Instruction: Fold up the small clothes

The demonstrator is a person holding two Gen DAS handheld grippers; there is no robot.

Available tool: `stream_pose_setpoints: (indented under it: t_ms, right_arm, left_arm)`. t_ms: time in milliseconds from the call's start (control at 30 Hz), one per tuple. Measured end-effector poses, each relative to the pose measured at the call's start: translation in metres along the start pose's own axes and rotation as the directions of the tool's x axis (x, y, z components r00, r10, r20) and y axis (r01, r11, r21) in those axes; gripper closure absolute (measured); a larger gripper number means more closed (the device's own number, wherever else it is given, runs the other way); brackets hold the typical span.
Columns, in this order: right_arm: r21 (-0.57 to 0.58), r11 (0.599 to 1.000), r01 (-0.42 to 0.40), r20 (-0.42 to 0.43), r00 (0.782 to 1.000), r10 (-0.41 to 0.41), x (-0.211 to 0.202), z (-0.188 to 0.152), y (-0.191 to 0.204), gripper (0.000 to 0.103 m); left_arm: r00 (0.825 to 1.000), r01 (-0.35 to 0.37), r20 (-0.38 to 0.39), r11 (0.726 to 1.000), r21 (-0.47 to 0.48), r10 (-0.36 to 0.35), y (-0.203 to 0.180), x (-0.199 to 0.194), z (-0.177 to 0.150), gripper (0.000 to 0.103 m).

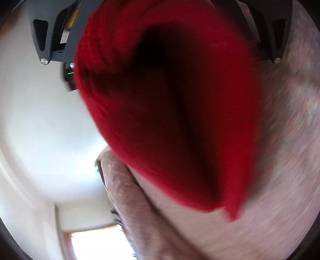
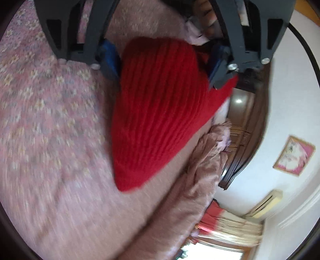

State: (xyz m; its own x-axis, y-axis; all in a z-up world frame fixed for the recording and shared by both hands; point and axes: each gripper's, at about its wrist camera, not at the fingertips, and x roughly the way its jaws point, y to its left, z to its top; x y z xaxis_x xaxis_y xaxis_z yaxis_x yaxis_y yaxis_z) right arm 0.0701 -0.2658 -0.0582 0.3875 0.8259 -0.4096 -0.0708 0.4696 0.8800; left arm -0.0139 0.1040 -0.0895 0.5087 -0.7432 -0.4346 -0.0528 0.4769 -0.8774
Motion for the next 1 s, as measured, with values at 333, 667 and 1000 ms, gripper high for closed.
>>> stream_pose_setpoints:
  t_ms: [333,667,1000]
  right_arm:
    - [0.257,0.958,-0.129,-0.091,0.983,0.157,0.017,0.034,-0.049,0.008]
    - [-0.205,0.978,0.048,-0.063,0.996,-0.062,0.034,0.031,0.032,0.037]
    - [-0.298,0.953,-0.058,0.092,0.992,0.090,0.000,0.115,0.070,0.038]
  left_arm:
    - [0.994,0.034,-0.097,0.993,-0.109,-0.045,0.022,0.022,0.046,0.007]
    - [0.997,-0.026,-0.070,0.998,0.053,0.030,-0.029,0.031,0.071,0.022]
    - [0.999,-0.042,0.028,0.944,0.327,0.035,-0.122,0.061,0.142,0.022]
